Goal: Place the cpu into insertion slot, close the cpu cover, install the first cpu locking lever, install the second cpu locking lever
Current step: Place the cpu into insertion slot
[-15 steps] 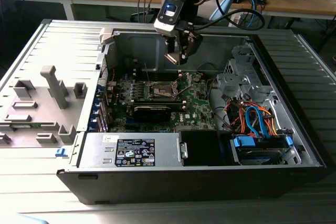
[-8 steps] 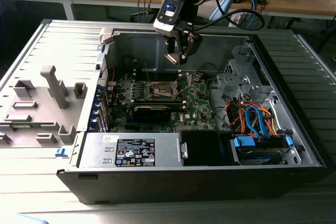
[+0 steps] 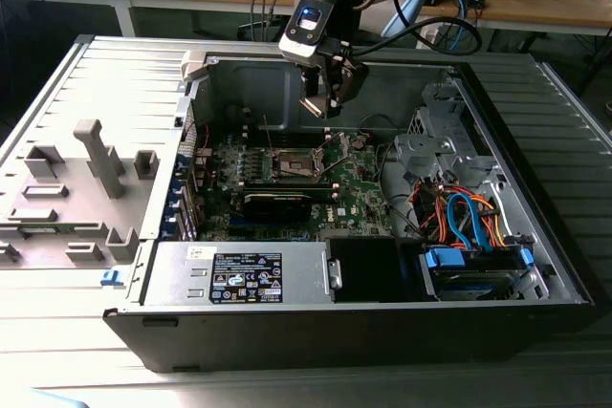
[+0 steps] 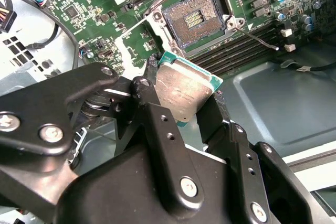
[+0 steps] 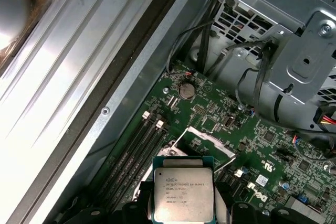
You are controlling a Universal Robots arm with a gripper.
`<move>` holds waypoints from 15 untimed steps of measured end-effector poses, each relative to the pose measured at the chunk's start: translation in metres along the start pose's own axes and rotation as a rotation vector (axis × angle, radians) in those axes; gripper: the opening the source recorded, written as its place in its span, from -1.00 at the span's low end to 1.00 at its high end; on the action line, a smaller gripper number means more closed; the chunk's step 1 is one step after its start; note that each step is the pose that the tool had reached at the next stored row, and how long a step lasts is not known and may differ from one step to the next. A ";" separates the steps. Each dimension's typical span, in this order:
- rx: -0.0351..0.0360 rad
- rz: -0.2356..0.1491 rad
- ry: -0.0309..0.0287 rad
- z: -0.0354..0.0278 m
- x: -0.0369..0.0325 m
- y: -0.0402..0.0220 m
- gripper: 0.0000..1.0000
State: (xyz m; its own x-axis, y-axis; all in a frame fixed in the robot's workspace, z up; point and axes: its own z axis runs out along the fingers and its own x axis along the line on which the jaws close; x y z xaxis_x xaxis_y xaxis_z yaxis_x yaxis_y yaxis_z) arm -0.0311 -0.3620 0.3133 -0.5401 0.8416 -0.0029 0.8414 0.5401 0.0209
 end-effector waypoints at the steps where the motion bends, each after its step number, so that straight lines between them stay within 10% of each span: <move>1: 0.0000 0.001 0.0000 0.0000 0.0000 0.0000 0.09; 15: 0.0001 0.017 -0.0003 0.0002 0.0000 0.0000 0.09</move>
State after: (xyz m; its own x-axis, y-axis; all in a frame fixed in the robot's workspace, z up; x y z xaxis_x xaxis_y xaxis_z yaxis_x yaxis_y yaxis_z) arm -0.0311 -0.3620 0.3131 -0.5259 0.8505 -0.0029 0.8503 0.5259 0.0209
